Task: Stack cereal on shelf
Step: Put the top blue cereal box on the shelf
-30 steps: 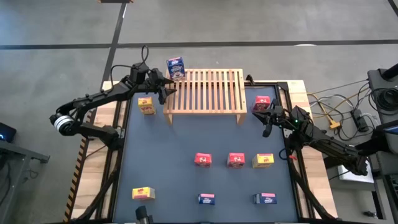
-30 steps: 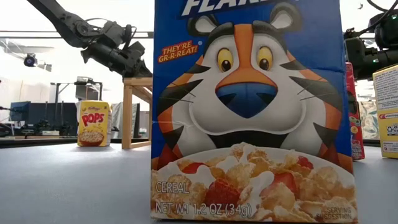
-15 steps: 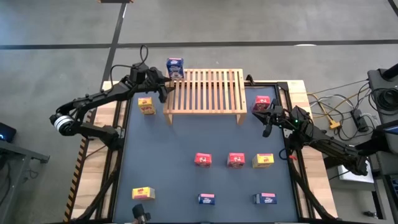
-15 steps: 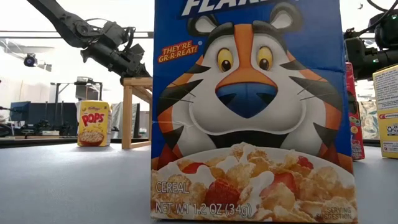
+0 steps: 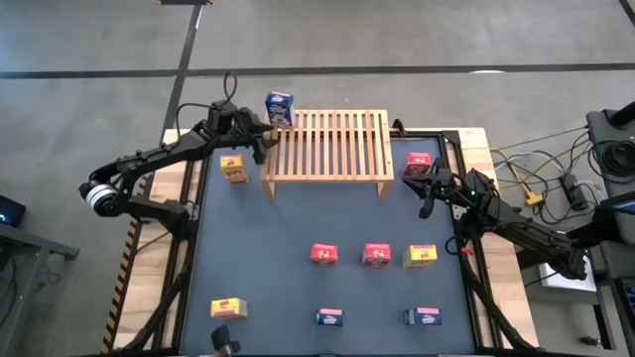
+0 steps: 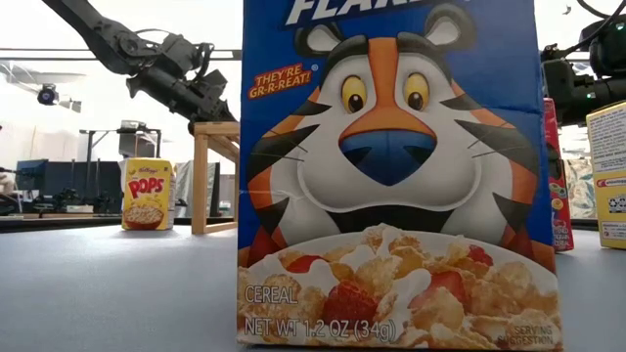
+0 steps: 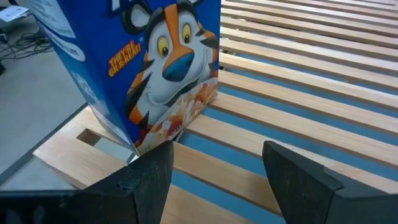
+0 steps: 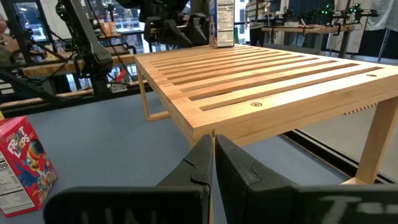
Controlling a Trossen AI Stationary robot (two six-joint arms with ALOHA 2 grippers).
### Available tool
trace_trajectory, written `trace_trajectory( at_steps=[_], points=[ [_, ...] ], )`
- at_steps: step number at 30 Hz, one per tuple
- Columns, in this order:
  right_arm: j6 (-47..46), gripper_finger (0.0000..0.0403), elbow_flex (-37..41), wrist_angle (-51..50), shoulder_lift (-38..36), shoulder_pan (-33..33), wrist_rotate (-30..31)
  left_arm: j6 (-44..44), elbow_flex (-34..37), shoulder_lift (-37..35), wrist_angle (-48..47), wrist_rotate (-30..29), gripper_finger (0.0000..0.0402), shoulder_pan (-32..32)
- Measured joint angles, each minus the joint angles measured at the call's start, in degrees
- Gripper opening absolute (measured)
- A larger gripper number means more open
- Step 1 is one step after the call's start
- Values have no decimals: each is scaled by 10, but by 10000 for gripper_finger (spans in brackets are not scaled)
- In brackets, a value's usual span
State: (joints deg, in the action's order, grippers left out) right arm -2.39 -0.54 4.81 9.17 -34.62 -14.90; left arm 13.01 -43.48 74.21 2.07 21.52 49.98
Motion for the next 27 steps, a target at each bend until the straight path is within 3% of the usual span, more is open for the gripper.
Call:
trace_trajectory(
  at_steps=[8,16,27],
  points=[
    [0,9,0,0,0,0,0,35,0,-42,-67,-2,231,2],
    [0,9,0,2,0,0,0,84,0,-79,-65,-75,231,5],
    [-1,9,0,1,0,0,0,85,0,-48,-33,-75,231,5]
  ],
)
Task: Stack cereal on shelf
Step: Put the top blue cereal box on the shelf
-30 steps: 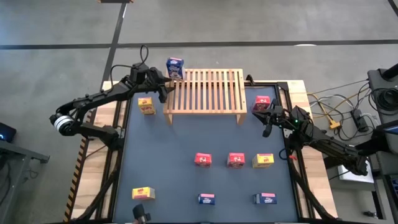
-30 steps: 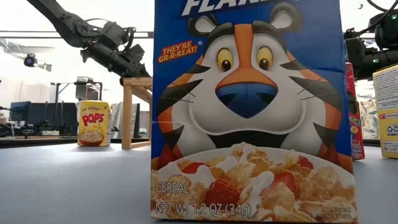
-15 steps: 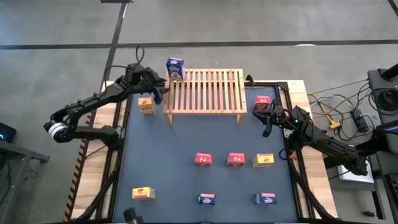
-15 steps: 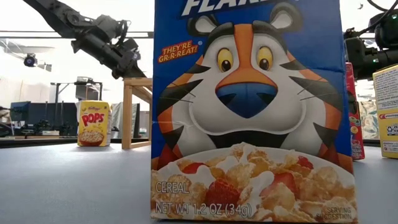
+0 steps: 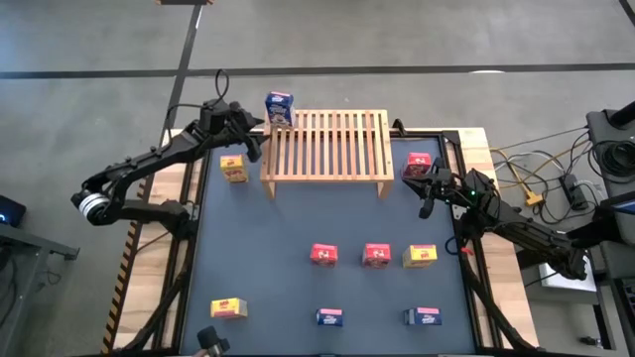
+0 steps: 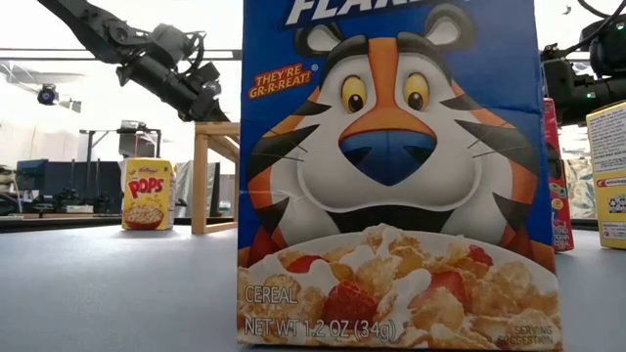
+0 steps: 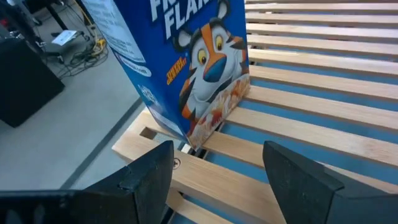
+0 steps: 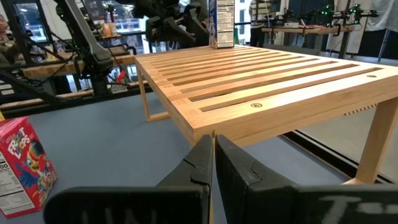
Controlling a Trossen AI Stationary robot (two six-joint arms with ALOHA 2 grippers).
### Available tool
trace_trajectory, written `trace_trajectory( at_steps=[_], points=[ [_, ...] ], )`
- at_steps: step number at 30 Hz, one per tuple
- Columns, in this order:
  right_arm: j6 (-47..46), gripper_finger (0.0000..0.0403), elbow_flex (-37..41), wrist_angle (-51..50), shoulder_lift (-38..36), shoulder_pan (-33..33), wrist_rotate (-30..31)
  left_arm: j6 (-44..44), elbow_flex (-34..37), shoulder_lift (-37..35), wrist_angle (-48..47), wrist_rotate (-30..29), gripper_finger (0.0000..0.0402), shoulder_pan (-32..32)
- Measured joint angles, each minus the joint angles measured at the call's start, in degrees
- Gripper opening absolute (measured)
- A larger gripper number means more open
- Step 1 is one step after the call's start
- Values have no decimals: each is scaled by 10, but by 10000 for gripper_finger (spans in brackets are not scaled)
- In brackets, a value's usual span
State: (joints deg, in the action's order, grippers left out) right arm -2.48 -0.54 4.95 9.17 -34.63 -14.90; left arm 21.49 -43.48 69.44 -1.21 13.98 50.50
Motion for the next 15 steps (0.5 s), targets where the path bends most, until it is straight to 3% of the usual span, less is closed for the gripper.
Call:
trace_trajectory(
  at_steps=[15],
  points=[
    [-1,9,0,0,0,0,0,-10,0,32,26,0,231,-1]
  ],
)
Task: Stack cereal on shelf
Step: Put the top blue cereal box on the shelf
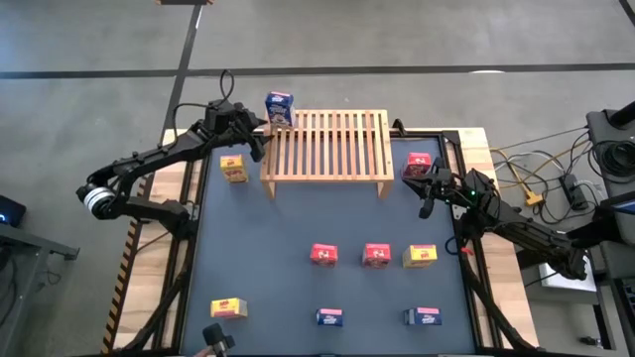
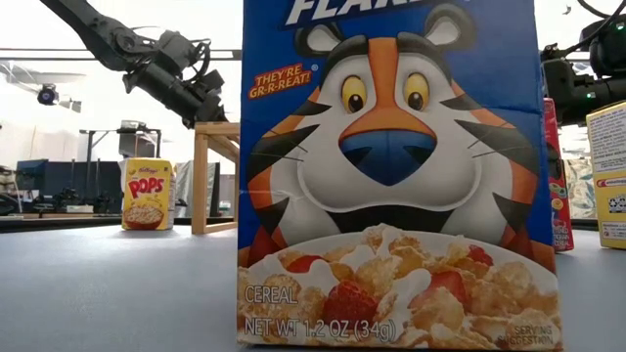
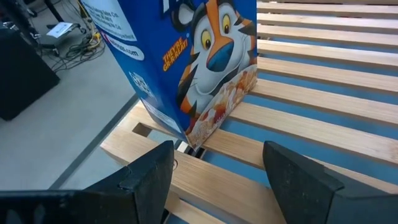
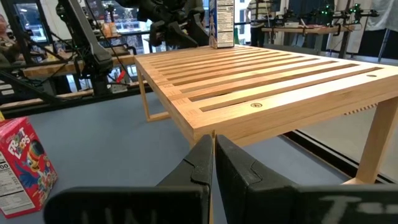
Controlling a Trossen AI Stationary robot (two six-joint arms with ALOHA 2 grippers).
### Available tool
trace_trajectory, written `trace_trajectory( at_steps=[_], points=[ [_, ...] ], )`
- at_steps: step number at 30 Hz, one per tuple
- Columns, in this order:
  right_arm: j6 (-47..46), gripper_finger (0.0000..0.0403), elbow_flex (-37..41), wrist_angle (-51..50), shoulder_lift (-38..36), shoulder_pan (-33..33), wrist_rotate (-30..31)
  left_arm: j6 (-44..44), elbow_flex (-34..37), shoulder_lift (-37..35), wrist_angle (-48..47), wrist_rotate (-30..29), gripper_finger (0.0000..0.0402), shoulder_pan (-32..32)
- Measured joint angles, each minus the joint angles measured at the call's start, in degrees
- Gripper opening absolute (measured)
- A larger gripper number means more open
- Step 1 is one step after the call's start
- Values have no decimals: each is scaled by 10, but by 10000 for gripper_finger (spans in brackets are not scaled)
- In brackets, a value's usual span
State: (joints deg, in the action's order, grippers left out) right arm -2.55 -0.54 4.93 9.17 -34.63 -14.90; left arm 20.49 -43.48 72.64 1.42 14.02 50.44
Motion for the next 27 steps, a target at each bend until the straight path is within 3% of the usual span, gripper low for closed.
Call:
trace_trajectory(
  at_steps=[27],
  points=[
    [2,9,0,0,0,0,0,0,0,0,5,35,231,-1]
  ],
)
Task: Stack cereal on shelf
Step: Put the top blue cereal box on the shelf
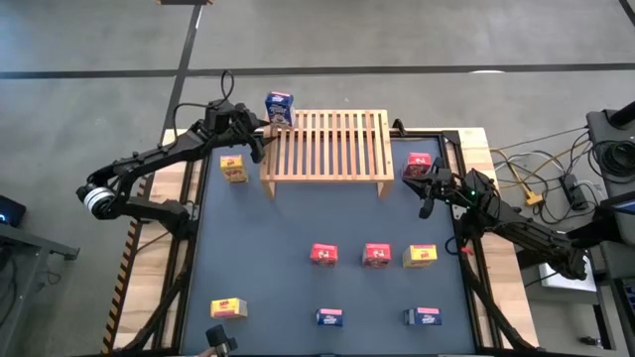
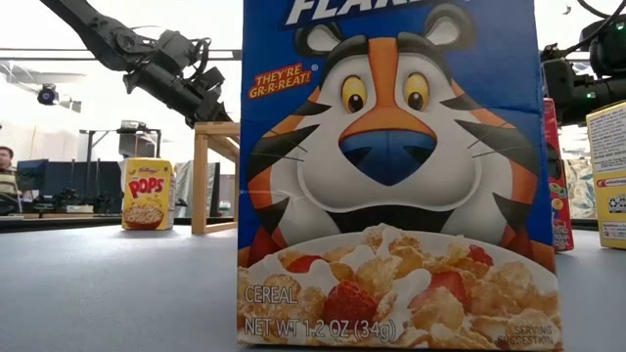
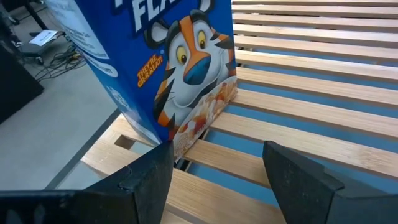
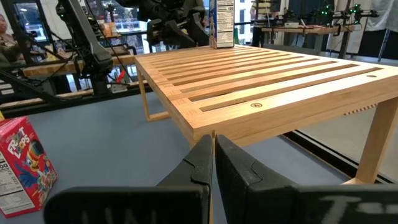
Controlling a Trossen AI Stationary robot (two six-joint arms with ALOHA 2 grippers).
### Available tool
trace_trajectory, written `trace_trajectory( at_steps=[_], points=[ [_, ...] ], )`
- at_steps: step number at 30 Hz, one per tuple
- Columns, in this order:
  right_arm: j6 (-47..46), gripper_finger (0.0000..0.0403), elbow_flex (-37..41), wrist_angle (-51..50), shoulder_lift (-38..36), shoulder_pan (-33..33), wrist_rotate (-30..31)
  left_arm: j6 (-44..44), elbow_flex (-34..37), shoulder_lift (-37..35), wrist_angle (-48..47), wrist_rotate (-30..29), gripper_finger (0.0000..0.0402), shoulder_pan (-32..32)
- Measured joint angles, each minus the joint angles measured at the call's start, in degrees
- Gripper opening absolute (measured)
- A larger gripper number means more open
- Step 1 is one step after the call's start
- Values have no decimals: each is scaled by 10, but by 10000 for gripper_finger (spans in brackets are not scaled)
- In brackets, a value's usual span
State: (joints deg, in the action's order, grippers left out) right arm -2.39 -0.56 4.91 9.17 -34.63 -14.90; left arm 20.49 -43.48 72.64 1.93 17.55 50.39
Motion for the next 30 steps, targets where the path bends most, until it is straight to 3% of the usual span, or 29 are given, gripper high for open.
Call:
trace_trajectory(
  at_steps=[10,17,30],
  points=[
    [0,9,0,0,0,0,0,1,0,0,0,16,231,0],
    [-1,9,0,0,0,0,0,3,0,0,-3,-33,231,1],
    [-1,9,0,0,0,0,0,9,0,0,29,-20,231,0]
  ],
)
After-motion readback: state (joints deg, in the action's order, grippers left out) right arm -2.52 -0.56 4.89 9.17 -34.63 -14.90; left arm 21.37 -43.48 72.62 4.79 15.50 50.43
